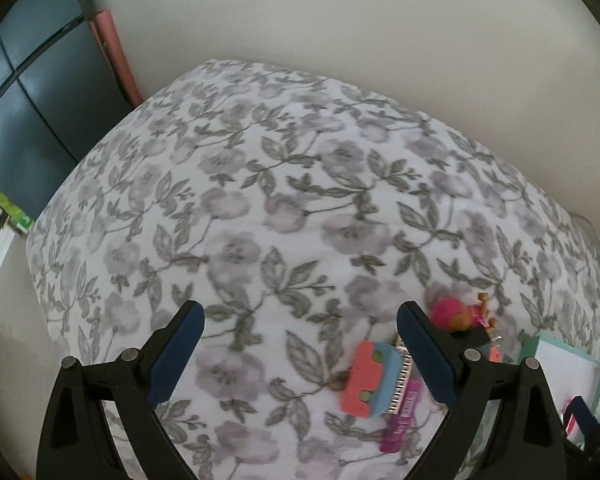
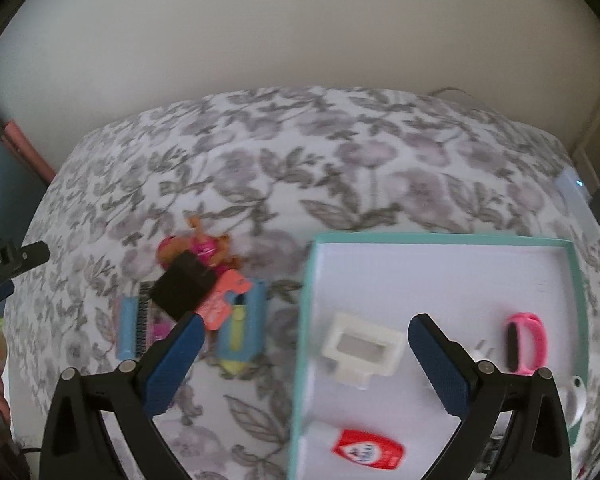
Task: Organize rigid objects
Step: 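Move both tools back to the remaining objects beside the tray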
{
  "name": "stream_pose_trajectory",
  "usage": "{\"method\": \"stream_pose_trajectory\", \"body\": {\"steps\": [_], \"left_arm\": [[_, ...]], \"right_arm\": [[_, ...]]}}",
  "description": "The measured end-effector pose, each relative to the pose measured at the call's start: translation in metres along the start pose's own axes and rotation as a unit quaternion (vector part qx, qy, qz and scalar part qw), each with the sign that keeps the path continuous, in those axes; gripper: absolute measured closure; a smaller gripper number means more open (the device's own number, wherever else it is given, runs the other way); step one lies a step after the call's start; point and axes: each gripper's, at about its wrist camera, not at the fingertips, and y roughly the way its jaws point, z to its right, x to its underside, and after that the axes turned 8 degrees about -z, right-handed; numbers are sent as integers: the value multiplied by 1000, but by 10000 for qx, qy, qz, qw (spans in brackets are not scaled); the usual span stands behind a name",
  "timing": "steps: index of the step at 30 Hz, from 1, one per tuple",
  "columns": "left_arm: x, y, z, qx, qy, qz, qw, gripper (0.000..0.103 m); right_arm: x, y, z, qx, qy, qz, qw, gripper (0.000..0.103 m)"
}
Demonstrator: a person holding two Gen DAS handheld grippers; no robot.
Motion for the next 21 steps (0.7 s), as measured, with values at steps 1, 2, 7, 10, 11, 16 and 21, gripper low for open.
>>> {"method": "stream_pose_trajectory", "body": {"steps": [1,2,7,10,11,16,21], "left_arm": [[-1,2,-4,10,-51,-24,10000,6],[-1,4,-8,24,-100,-50,9999,6],[-1,20,-13,139,-141,-268,9994,6],[2,32,-7,296,-50,-459,9985,6],[2,36,-4,362,-17,-524,9980,6],[9,59,14,741,219,-925,9927,6],[16,77,24,798,311,-1284,9880,6]], "right_arm": [[0,2,-4,-51,-25,-21,10000,0],[1,5,-8,-94,-39,-41,9999,0],[3,20,-23,-146,-155,-190,9996,0],[5,28,-32,-151,-257,-273,9992,0],[5,31,-34,-138,-280,-303,9991,0],[8,42,-39,-51,-328,-436,9985,0],[9,49,-40,7,-342,-506,9981,0]]}}
